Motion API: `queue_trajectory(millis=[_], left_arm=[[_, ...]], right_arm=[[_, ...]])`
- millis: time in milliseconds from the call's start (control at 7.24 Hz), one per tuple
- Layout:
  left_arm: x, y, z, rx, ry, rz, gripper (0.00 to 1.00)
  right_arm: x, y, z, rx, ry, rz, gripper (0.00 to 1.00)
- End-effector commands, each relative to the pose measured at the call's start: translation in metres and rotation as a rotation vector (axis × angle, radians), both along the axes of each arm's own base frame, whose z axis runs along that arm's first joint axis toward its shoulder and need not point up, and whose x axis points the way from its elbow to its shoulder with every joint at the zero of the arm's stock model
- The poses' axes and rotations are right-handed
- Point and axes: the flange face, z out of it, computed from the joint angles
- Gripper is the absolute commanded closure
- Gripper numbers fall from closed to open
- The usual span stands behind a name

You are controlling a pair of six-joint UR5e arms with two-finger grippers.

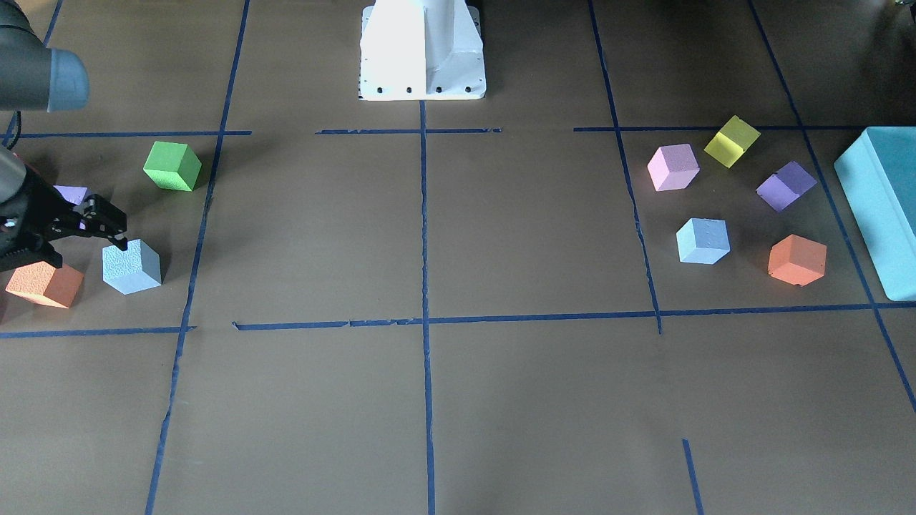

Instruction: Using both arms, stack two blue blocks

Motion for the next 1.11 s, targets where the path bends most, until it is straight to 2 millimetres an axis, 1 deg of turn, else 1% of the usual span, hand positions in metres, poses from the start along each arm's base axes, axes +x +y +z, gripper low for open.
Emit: queue_trajectory(millis=[0, 138, 276, 415, 553, 691, 829, 967], left_arm=[[0.0, 0.001, 0.001, -0.001, 0.0, 0.0, 0.0], [0.0, 0.001, 0.001, -0.003, 0.0, 0.0, 0.0], [0.0, 0.001, 0.001, -0.001, 0.0, 0.0, 0.0], [0.0, 0.001, 0.001, -0.001, 0.0, 0.0, 0.0], [0.0, 0.001, 0.001, -0.003, 0.0, 0.0, 0.0], [0.0, 0.001, 0.001, -0.004, 0.0, 0.0, 0.0], [0.0, 0.002, 0.003, -0.007, 0.0, 0.0, 0.0], [0.0, 0.002, 0.003, -0.009, 0.0, 0.0, 0.0]], right_arm=[[-0.03, 0.007, 0.02, 0.019, 0.018, 0.007, 0.0], [-0.035, 0.014, 0.035, 0.002, 0.037, -0.007, 0.0], [-0.033, 0.02, 0.048, -0.011, 0.051, -0.013, 0.0], [-0.038, 0.023, 0.054, -0.018, 0.065, -0.018, 0.0], [-0.051, 0.027, 0.063, -0.026, 0.081, -0.035, 0.0], [-0.058, 0.028, 0.066, -0.031, 0.085, -0.046, 0.16], [-0.061, 0.029, 0.066, -0.03, 0.084, -0.052, 0.47], [-0.062, 0.029, 0.064, -0.028, 0.083, -0.052, 0.79]])
